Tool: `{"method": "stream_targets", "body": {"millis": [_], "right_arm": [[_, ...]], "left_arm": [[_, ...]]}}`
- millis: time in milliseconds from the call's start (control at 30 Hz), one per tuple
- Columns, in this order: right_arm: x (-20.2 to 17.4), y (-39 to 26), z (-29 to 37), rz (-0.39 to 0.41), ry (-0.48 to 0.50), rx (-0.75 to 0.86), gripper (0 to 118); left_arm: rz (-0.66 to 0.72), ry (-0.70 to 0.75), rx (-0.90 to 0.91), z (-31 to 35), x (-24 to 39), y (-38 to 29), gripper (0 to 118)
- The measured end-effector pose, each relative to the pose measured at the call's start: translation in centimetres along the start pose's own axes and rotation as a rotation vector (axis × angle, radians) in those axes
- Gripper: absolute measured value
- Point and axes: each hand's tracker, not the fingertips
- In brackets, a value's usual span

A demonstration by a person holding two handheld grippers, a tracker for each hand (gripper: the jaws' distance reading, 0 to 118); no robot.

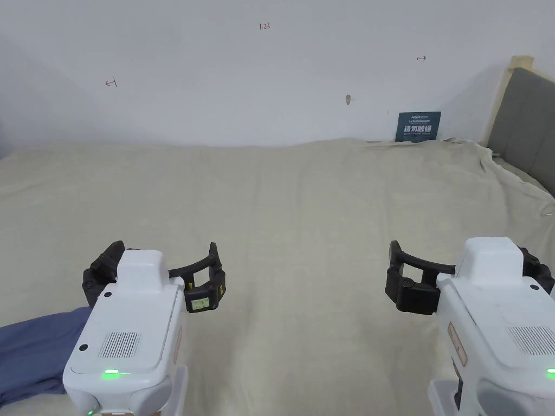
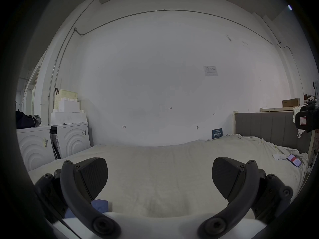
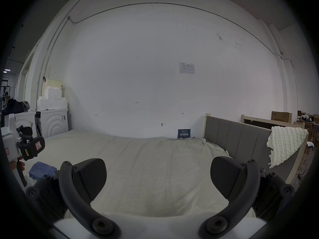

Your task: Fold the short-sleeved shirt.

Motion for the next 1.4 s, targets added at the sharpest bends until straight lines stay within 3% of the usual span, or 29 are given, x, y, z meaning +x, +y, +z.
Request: {"method": "stream_targets", "body": {"millis": [900, 1200, 1400], "right_arm": [[-0.9, 0.6, 0.0, 0.013, -0.004, -0.004, 118], [-0.9, 2.1, -1.5, -0.2, -0.166, -0.37, 118], [-0.7, 2.3, -1.8, -0.272, -0.177, -0.421, 118]], "left_arm": [[0.009, 0.003, -0.003, 0.1, -0.4, 0.2, 118], [0.009, -0.009, -0.003, 0.3, -0.5, 0.2, 118], [0.02, -0.007, 0.0, 0.1, -0.5, 0.6, 118]]}}
